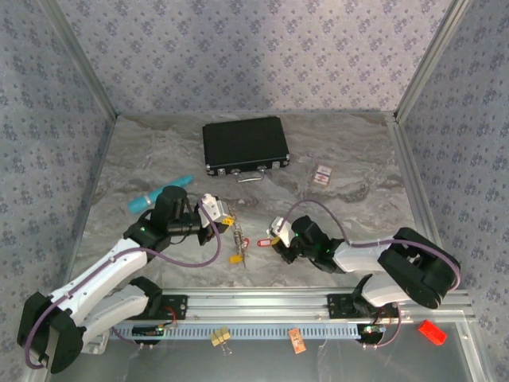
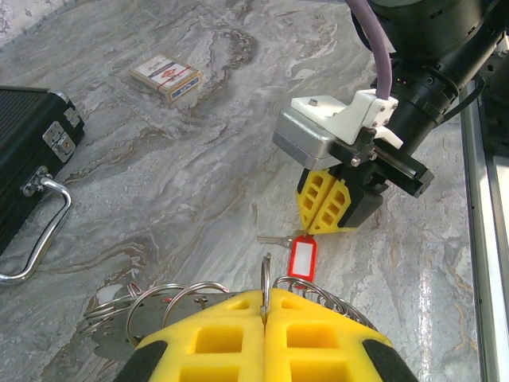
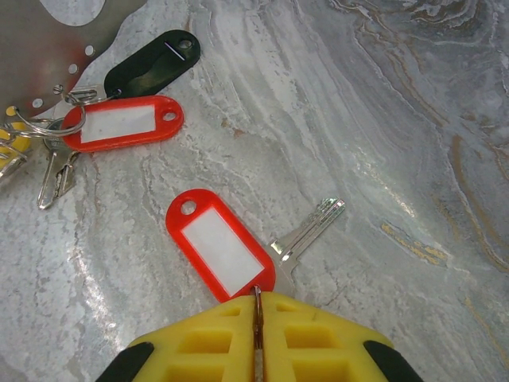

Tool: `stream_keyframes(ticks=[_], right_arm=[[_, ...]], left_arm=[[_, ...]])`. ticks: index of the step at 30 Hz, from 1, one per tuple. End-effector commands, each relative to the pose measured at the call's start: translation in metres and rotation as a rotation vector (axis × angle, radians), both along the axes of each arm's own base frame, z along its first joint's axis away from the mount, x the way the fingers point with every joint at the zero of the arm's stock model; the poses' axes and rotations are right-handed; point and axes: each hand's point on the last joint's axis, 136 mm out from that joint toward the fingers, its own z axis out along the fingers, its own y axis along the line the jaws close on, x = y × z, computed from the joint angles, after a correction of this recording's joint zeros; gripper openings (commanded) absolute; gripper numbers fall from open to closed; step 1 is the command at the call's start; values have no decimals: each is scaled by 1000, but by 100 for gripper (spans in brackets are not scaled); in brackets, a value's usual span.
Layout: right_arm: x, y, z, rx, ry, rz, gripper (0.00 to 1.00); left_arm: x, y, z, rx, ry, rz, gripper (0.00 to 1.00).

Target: Put the keys on the keyring

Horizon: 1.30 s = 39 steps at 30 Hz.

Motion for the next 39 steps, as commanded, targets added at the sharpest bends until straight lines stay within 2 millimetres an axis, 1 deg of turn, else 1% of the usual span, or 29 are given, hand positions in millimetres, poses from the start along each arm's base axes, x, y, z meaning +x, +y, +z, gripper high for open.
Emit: stream_keyframes(ticks=[1,4,7,9,14,17,20,23,29,33,35,39], right_arm=[[2,3,4,10,-9,4,13],[2,2,3,6,-6,4,14],[2,4,2,5,-4,11,12],[1,4,1,4,-2,15,10],[-1,6,3,10,-3,27,0],[-1,6,8,20,-9,30,0],[-1,7,23,37,-23,31,0],[-3,9,43,57,-24,52,0],[-15,11,79,82,36,115,0],[-20,16,107,91,47,162,0],[-20,19,122,91,46,180,0],[-24,30,148,105,50,251,0]], left_arm=[[-3,-3,8,-21,-27,-40,0],[-3,-3,8,-21,-27,-40,0],[-3,-4,8,-22,-26,-43,0],[-3,-3,8,-21,-25,-42,0],[-3,-3,8,-21,-26,-42,0],[-4,-3,9,-24,-29,-40,0],[-4,-3,13,-35,-43,-37,0],[-4,-3,17,-54,-62,-35,0],[-8,-7,27,-96,-111,-59,0],[-12,-9,27,-100,-142,-72,0],[-15,-12,27,-98,-152,-91,0],[-17,-16,26,-73,-191,-98,0]])
